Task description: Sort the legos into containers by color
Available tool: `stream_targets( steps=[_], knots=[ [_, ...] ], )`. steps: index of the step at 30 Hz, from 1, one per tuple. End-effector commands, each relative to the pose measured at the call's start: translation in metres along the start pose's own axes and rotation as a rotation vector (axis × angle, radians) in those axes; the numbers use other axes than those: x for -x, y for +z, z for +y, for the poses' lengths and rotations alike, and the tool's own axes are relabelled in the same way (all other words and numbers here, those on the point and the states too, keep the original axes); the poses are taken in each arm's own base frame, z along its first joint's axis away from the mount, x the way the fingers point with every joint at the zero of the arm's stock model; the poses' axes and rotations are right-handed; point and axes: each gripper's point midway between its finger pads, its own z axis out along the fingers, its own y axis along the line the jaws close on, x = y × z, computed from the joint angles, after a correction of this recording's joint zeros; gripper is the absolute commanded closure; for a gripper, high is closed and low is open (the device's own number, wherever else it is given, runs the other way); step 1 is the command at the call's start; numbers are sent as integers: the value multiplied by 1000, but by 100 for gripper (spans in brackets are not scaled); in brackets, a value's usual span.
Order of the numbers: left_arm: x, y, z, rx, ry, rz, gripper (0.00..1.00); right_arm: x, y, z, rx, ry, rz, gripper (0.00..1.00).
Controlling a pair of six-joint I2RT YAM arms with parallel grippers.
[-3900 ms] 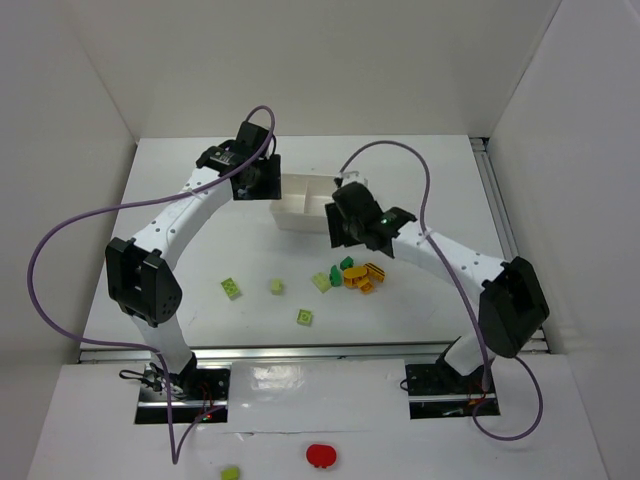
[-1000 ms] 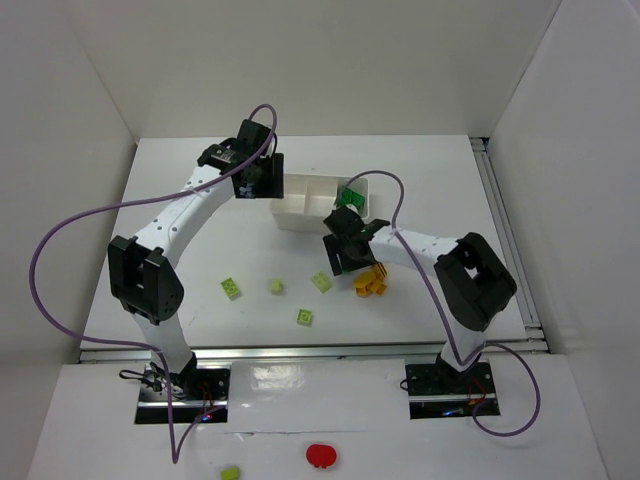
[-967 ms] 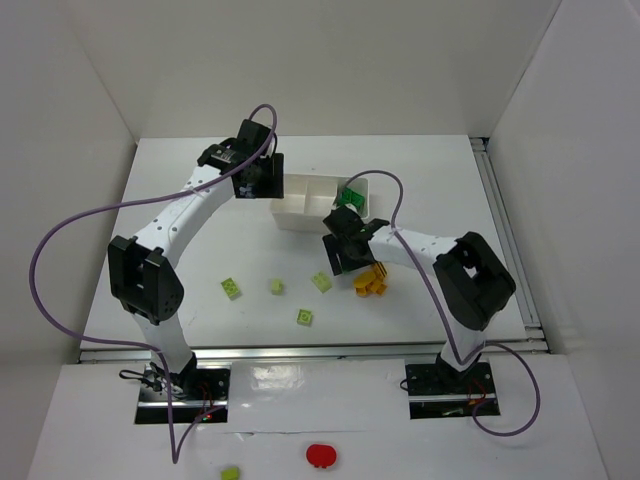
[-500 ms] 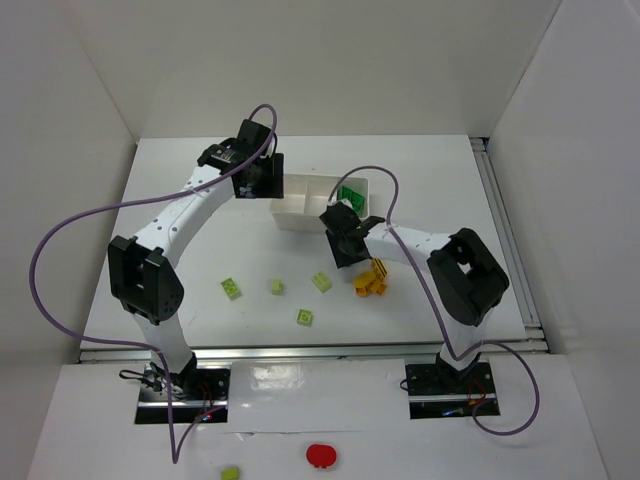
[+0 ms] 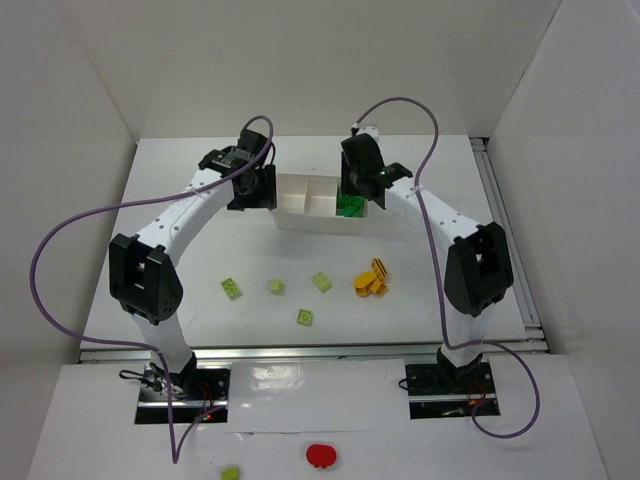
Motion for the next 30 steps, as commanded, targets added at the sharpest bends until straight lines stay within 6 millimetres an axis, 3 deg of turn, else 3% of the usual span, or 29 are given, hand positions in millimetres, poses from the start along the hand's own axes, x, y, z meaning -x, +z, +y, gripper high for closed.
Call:
stream_targets(
  steps=[1,3,6,7,8,12,15,17,18,19,24,26,30],
  knots=[
    [-23,-4,29,82,-60,51,22,19,23,-6,-18,57,-13,57],
    [-36,2,43,112,-82,85,21,15,38,-2,-24,52,3,57],
    [-51,0,53,117,-120,114,1,14,48,-5,-35,44,14,51],
    [-58,-1,56,125,-126,129,0,14,52,-9,-45,47,22,48],
    [-61,-5,58,115,-145,132,0,18,51,-8,-42,50,14,39],
    [-99,-2,65,126,-218,204,0,22,43,-6,-18,56,4,25],
    [-117,1,67,146,-285,241,1,26,35,-7,-13,60,-9,25],
    [-135,1,72,194,-402,253,5,39,18,-10,-7,74,-56,25],
    [-141,1,70,176,-428,256,5,35,20,-11,-10,71,-47,25],
    [-156,5,74,191,-446,271,5,39,12,-12,-5,76,-60,25],
    [-172,9,83,222,-509,268,5,39,-1,-18,-14,77,-66,25],
    [-182,20,84,219,-519,295,6,30,-2,-21,-22,70,-46,25],
    [-195,37,84,233,-569,317,16,27,-5,-24,-25,58,-36,25]
  ],
)
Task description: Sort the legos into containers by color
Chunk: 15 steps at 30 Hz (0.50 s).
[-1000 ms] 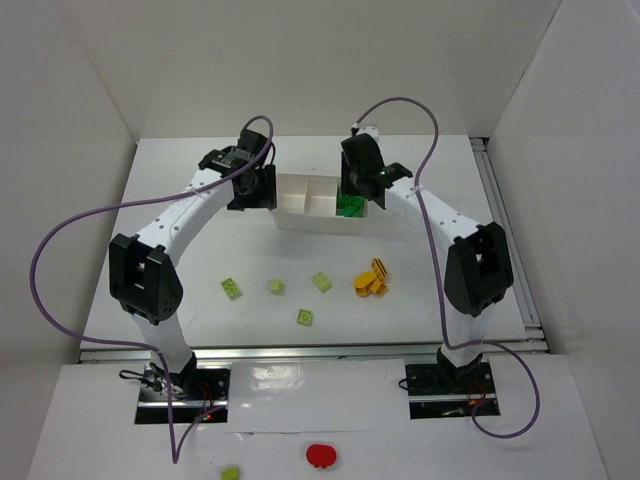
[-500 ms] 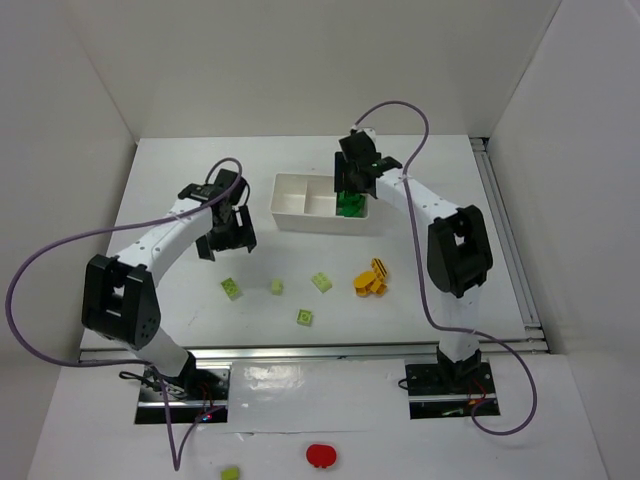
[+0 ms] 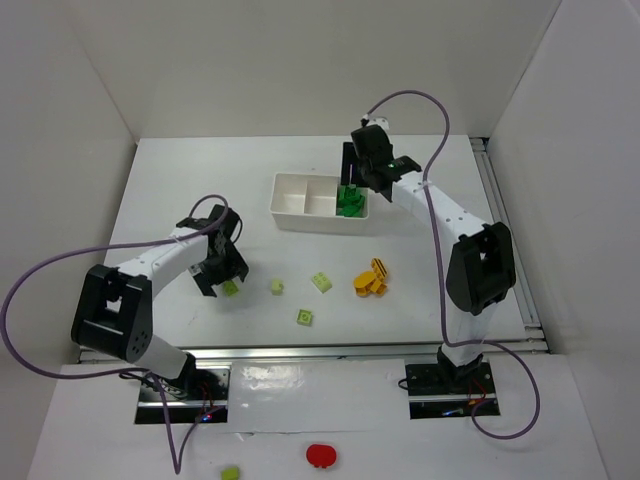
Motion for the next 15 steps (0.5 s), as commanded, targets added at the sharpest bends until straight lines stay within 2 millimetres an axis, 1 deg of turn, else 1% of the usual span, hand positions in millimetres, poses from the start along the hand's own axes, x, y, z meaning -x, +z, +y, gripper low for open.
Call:
stream_targets(
  steps=[1,2,3,4,7,8,10,11,12,13,14,15],
  knots=[
    [0,14,-7,-25,-70,2,19,4,-9,-7,-15,-1,-16,25],
    [-3,18,-6,-22,-81,5,21,3,-11,-8,-15,-1,-15,25],
    [3,19,-11,-51,-98,-2,22,3,-11,-8,-15,-1,-15,25],
    [0,21,-8,-43,-96,4,27,1,-13,-9,-16,-2,-14,25],
    [1,25,-11,-38,-95,8,37,-3,-12,-10,-19,-5,-5,25],
    [9,23,-15,-42,-86,-12,46,-3,-12,-10,-19,-5,-5,25],
    [15,18,-21,-59,-61,-27,54,-2,-12,-11,-27,-5,-9,25],
    [17,16,-21,-57,-25,-26,58,2,-15,-13,-33,-2,-20,25],
    [27,9,-30,-76,-11,-43,64,4,-18,-13,-28,3,-32,25],
    [33,3,-34,-88,9,-55,67,0,-16,-16,-43,-1,-27,25],
    [45,-11,-40,-99,43,-86,69,5,-20,-18,-52,3,-42,25],
    [50,-19,-45,-105,73,-111,69,10,-23,-23,-56,3,-52,25]
  ],
)
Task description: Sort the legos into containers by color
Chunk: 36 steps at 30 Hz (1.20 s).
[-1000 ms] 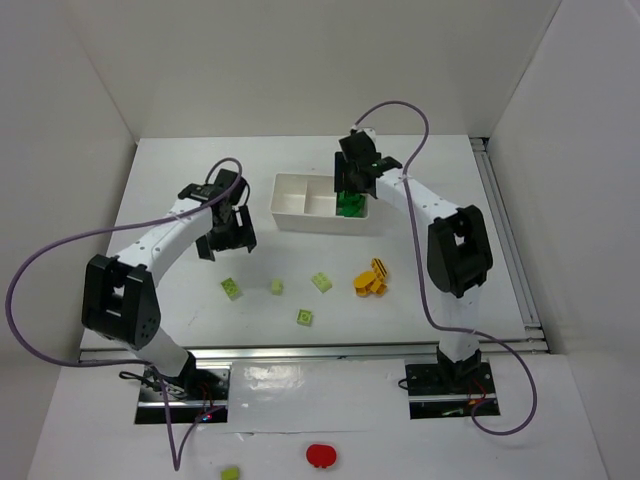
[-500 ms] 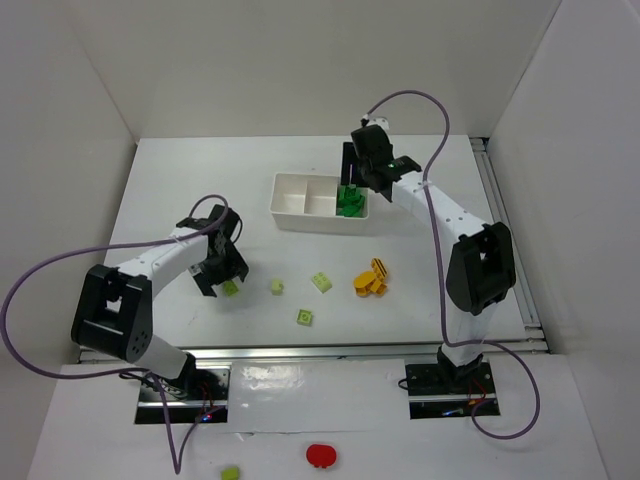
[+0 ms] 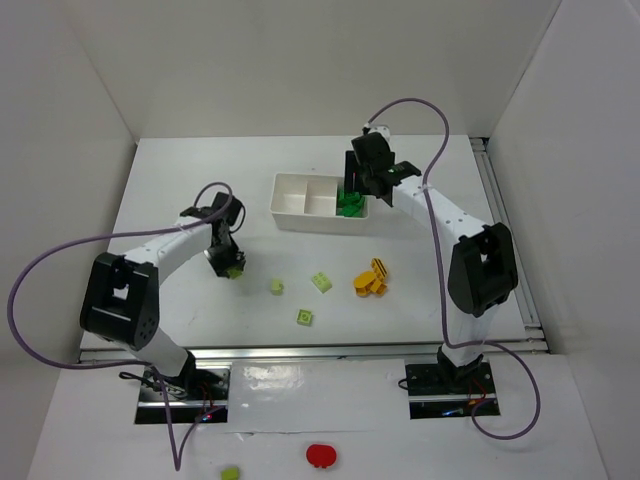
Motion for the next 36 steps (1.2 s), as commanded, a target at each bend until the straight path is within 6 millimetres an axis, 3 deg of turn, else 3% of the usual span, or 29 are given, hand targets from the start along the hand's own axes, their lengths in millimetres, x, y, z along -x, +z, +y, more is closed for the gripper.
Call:
stream_targets(
  steps=[1,4,6,7,9,10,13,18,19,20,22,23,25,27,28,31,35,36],
  knots=[
    [38,-37,-30,-68,114,-122,71,30,-26,-12,-19,25,-94,25],
    [66,-78,-64,-140,213,-243,71,34,-29,-23,-32,40,-103,25],
    [76,-84,-86,-164,258,-244,71,33,-32,-28,-39,64,-104,25],
    [91,-106,-111,-228,270,-290,71,30,-35,-30,-40,63,-101,25],
    [93,-101,-135,-237,333,-282,71,19,-39,-32,-38,75,-74,25],
    [107,-114,-151,-273,332,-320,71,10,-44,-35,-34,67,-49,25],
    [113,-109,-183,-307,371,-312,71,-4,-60,-44,-43,78,-25,25],
    [123,-86,-213,-302,412,-311,69,-69,-83,-46,20,52,99,25],
    [129,-90,-221,-318,407,-329,68,-84,-89,-47,30,52,115,24],
    [128,-77,-226,-310,423,-311,64,-94,-94,-46,41,50,135,22],
    [133,-78,-237,-331,421,-320,52,-110,-106,-34,95,40,161,21],
    [134,-77,-239,-332,432,-324,32,-126,-109,-24,124,8,196,21],
    [130,-80,-245,-347,442,-319,21,-133,-117,-7,195,-24,205,20],
    [127,-80,-243,-346,447,-305,18,-145,-118,12,236,-71,217,19],
    [129,-95,-243,-371,453,-322,18,-151,-118,16,243,-98,229,18],
    [119,-104,-232,-366,474,-314,21,-161,-110,28,244,-135,258,18],
    [77,-110,-199,-324,528,-273,23,-156,-100,23,178,-133,237,18],
    [60,-104,-178,-293,547,-237,23,-155,-99,21,170,-134,232,18]
  ],
)
